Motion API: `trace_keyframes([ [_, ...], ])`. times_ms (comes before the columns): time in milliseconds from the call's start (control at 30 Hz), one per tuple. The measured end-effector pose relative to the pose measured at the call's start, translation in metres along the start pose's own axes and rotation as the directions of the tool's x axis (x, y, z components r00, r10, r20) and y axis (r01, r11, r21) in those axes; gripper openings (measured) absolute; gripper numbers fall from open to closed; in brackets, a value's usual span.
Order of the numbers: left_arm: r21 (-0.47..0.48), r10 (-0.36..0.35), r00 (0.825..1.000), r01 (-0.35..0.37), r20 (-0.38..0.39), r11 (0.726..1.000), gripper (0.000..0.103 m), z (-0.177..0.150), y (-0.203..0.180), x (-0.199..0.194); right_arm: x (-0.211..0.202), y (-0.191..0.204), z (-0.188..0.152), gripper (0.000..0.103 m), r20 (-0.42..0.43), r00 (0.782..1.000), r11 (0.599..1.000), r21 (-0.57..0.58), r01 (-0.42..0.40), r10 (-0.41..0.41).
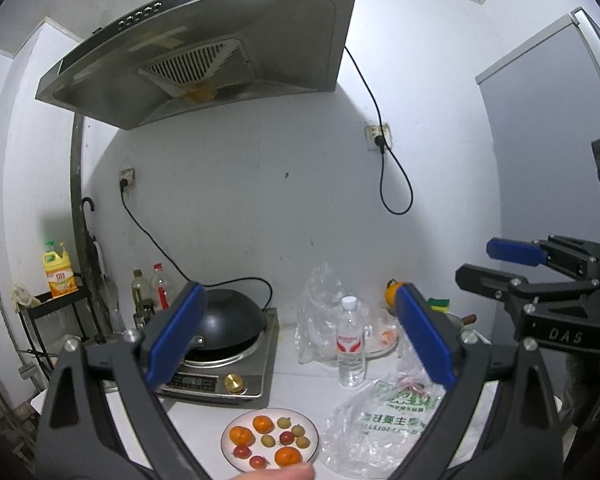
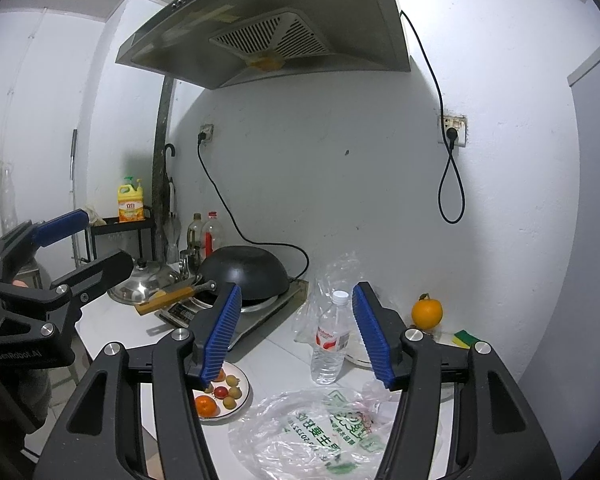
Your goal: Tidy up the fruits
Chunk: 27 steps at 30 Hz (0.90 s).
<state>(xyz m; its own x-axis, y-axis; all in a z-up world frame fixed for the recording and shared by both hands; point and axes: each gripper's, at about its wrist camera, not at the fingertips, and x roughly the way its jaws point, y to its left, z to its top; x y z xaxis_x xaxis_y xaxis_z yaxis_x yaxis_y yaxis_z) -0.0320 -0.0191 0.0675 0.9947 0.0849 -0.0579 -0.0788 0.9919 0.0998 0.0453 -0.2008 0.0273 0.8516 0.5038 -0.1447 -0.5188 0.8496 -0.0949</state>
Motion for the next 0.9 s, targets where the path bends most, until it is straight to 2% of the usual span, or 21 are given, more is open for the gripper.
trace_keyframes([
  [900, 0.004, -0.017, 1.000, 0.017, -0.012, 1.000, 0.096, -0.0022, 0.0026, 0.0083, 0.0068, -0.0002, -0.0021, 0.061, -0.015, 1.000, 1.000, -0.002, -0.001, 0.001],
])
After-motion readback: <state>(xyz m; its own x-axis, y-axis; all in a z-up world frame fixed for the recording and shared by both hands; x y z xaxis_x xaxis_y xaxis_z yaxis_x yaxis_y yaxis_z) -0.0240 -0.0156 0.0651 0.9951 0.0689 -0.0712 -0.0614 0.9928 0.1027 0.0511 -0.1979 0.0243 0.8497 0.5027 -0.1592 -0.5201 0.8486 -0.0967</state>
